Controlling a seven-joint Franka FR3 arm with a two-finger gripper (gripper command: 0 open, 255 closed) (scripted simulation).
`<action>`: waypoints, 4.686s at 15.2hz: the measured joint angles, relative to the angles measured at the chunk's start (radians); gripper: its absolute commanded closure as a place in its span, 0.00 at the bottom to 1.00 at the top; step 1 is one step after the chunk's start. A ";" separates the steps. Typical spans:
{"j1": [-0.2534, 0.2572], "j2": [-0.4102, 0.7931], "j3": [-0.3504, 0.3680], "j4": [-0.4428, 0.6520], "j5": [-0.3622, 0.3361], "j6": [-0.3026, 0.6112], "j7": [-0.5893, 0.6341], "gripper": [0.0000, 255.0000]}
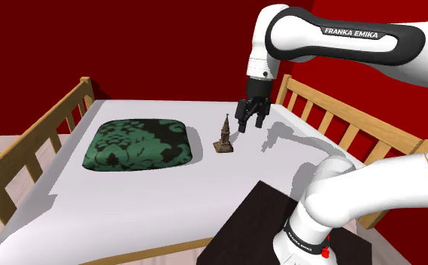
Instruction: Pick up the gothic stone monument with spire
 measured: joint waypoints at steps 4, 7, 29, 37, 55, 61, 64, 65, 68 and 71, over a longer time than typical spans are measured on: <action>-0.004 -0.014 -0.049 -0.045 -0.041 0.038 -0.085 0.00; -0.011 0.004 -0.127 -0.076 -0.105 0.098 -0.212 0.00; 0.170 0.638 -0.749 0.125 -0.109 0.623 -1.235 0.00; 0.120 1.090 -0.775 0.411 0.312 0.629 -1.754 0.00; -0.133 1.511 -0.570 0.810 0.572 0.588 -2.071 1.00; -0.134 1.513 -0.568 0.812 0.574 0.589 -2.072 1.00; -0.134 1.513 -0.569 0.812 0.573 0.588 -2.072 1.00; -0.133 1.509 -0.571 0.811 0.570 0.584 -2.071 1.00; -0.127 1.489 -0.581 0.815 0.556 0.563 -2.060 1.00; -0.123 1.472 -0.591 0.824 0.542 0.540 -2.048 1.00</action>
